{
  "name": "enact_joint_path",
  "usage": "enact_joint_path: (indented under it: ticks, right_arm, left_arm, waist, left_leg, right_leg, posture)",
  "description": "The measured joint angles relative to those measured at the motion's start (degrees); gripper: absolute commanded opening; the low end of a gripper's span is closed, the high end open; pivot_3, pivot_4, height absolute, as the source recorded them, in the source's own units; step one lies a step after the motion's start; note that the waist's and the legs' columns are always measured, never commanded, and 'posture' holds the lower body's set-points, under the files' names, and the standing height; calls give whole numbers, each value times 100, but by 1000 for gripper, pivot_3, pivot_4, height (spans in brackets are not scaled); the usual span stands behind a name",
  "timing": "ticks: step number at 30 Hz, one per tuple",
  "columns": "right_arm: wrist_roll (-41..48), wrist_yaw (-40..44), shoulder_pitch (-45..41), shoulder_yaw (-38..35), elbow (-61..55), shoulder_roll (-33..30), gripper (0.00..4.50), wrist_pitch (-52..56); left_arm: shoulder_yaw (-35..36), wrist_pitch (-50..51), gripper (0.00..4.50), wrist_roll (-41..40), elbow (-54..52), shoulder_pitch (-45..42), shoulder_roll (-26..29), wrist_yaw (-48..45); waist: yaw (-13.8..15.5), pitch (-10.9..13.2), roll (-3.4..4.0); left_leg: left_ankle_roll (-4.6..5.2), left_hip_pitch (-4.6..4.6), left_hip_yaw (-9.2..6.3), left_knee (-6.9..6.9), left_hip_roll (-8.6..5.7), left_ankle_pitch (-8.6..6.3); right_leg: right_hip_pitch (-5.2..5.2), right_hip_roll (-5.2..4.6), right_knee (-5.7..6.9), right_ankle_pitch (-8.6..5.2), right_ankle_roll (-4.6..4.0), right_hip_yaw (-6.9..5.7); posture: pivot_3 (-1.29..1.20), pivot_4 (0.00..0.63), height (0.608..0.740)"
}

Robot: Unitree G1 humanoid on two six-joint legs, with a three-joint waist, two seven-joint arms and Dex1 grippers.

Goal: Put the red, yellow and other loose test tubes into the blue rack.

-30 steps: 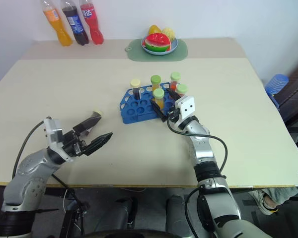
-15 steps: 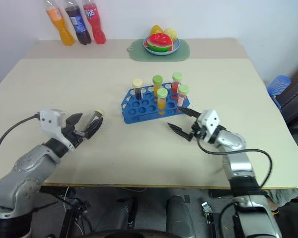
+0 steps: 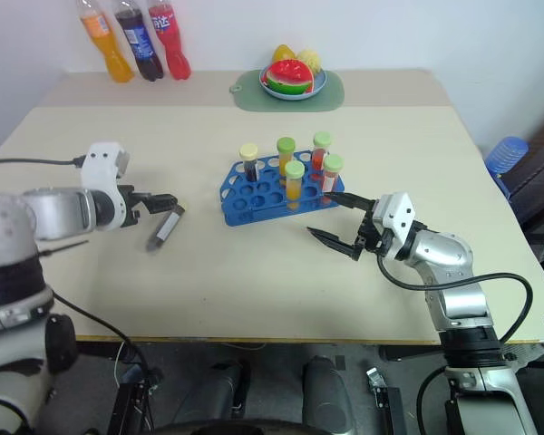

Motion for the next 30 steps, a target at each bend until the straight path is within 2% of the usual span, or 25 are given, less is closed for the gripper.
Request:
enact_joint_path:
  ticks: [5, 9, 13, 17, 18, 22, 26, 27, 30]
  right_arm:
    - [-4, -107, 26, 54, -158, 48, 3685, 20]
    - [-16, -199, 120, 99, -241, 87, 3685, 21]
    - [-68, -328, 224, 118, -323, 129, 3754, 20]
    - [-108, -450, 276, 115, -334, 129, 3754, 18]
    - [-109, -470, 300, 115, -350, 129, 3754, 17]
    - [-121, -522, 327, 118, -351, 135, 3754, 15]
    - [-133, -548, 324, 117, -342, 144, 3754, 9]
    - [-143, -555, 310, 126, -342, 152, 3754, 10]
    - [-185, -639, 328, 114, -329, 177, 3754, 3]
  left_arm:
    - [-954, -1, 4500, -304, 1608, -889, 293, 234]
    - [-1631, 0, 4500, -245, 2340, -1013, 182, 70]
    - [-1880, -1, 3252, 113, 2515, -1172, 34, -92]
    - [-1895, -3, 1123, 406, 2495, -1178, -15, -176]
    - [-1891, -5, 817, 454, 2495, -1180, -20, -215]
    - [-1697, -3, 796, 493, 2399, -1076, -27, -303]
    - [-1029, -81, 796, 343, 1278, -389, -267, -770]
    - [-900, -293, 796, 351, 936, -171, -337, -949]
    - [-246, -1503, 796, -73, -48, 678, -685, -2329]
  waist:
    - [29, 0, -1]
    - [18, 1, -1]
    - [15, 0, -1]
    - [25, 0, -1]
    - [28, 0, -1]
    - [30, 0, -1]
    - [27, 1, -3]
    - [30, 2, -3]
    - [17, 1, -3]
  left_leg:
    - [-1, -1, 0, 0, -6, 0]
    - [-7, -2, 1, -1, -6, 4]
    - [-26, -5, 1, 1, -6, 15]
    - [-27, -4, 2, 0, -6, 16]
    - [-28, -4, 2, 1, -6, 16]
    - [-28, -4, 2, 1, -7, 16]
    - [-31, -13, 2, 3, -2, 18]
    - [-32, -16, 1, 4, -1, 18]
    - [-40, -24, 10, 3, 4, 23]
  right_leg:
    - [-1, -4, 0, 0, 1, 0]
    - [-4, -4, 2, 0, 1, 0]
    - [-5, -4, 4, 0, 1, 0]
    - [-5, -5, 4, 0, 1, 1]
    - [-5, -5, 4, -1, 1, 1]
    - [-5, -7, 4, -1, 2, 1]
    - [-11, -8, 4, -1, 1, 1]
    - [-13, -8, 4, 0, 1, 1]
    - [-22, -11, 4, 0, 0, 3]
  posture:
    - [0, 150, 740]
    - [0, 150, 740]
    - [0, 150, 740]
    - [0, 150, 740]
    - [0, 150, 740]
    - [0, 150, 740]
    - [0, 150, 740]
    - [0, 150, 740]
    - [0, 150, 740]
